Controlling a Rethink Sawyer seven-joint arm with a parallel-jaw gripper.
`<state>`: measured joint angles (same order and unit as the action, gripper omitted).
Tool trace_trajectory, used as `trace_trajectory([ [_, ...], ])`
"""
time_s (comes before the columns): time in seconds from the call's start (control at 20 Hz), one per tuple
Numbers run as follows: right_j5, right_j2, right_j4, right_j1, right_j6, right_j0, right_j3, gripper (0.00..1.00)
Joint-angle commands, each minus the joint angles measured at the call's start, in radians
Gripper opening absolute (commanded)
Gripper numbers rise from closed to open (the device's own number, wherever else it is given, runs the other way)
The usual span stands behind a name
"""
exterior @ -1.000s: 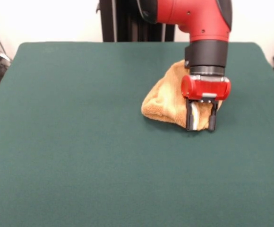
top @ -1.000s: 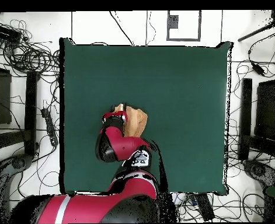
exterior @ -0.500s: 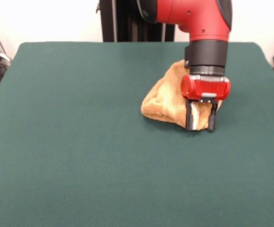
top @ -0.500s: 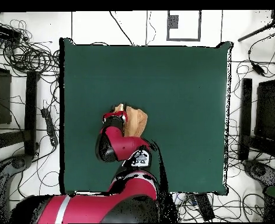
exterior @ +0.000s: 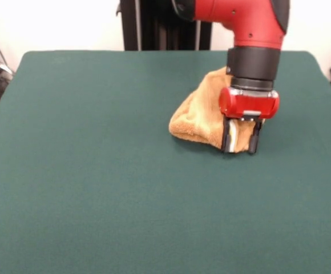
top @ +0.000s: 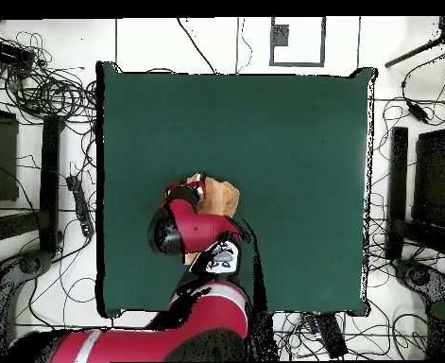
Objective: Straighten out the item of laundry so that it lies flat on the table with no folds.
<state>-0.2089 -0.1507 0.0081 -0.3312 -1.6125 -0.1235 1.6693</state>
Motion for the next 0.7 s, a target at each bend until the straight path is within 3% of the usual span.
trace_trajectory([
  [0.05, 0.525, 0.027, 0.059, 0.041, -0.084, -0.035, -0.008, 1.00],
  [0.4, 0.405, 0.085, 0.017, 0.024, -0.141, 0.012, 0.024, 1.00],
  [0.7, 0.212, 0.075, -0.002, 0.054, -0.188, -0.002, 0.024, 1.00],
])
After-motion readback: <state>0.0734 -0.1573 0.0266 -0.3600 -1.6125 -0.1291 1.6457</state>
